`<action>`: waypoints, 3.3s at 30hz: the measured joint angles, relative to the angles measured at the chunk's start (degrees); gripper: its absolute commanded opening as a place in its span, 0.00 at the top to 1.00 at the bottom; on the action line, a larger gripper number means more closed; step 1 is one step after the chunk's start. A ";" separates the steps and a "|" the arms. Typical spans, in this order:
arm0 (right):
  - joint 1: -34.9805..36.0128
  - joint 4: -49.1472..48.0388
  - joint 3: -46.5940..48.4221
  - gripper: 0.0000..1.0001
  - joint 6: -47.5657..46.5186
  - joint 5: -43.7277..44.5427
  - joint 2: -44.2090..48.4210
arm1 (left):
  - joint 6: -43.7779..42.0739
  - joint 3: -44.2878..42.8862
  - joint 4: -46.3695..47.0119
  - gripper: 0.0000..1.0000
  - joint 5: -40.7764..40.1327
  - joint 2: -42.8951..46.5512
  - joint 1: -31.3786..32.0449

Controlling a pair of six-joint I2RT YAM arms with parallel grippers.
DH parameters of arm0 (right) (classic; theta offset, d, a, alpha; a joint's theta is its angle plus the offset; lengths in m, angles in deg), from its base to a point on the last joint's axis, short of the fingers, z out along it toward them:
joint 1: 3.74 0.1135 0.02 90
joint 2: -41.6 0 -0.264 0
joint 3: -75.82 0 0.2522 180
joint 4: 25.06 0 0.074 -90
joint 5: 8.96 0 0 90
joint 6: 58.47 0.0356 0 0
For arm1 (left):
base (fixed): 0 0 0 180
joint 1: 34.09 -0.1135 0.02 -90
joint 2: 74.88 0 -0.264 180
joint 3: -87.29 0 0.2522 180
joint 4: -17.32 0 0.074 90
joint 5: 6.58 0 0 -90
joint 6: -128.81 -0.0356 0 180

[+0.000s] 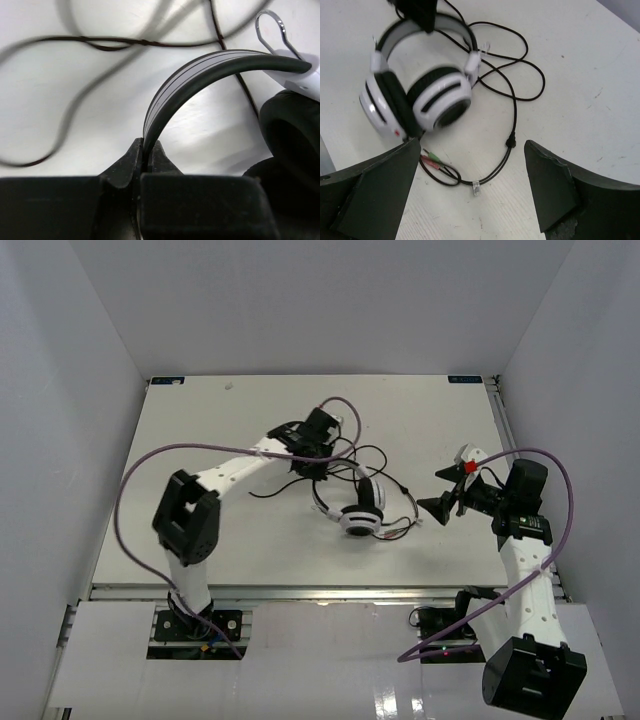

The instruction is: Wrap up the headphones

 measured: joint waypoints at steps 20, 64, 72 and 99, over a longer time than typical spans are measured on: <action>20.75 -1.80 20.10 0.09 -7.30 -16.86 -18.80 | 3.86 -0.51 -14.63 1.00 0.11 34.46 -11.50; 48.19 -32.64 23.25 0.92 32.60 14.80 -25.97 | 44.58 -3.89 23.06 1.00 -5.53 35.91 -14.42; 56.88 -4.22 34.90 0.92 3.41 51.96 -30.03 | 27.89 -15.86 9.28 1.00 -24.57 17.87 -12.57; 49.15 -0.84 32.50 0.92 -18.21 60.73 -22.82 | -1.27 2.48 2.51 1.00 -8.47 14.56 -7.70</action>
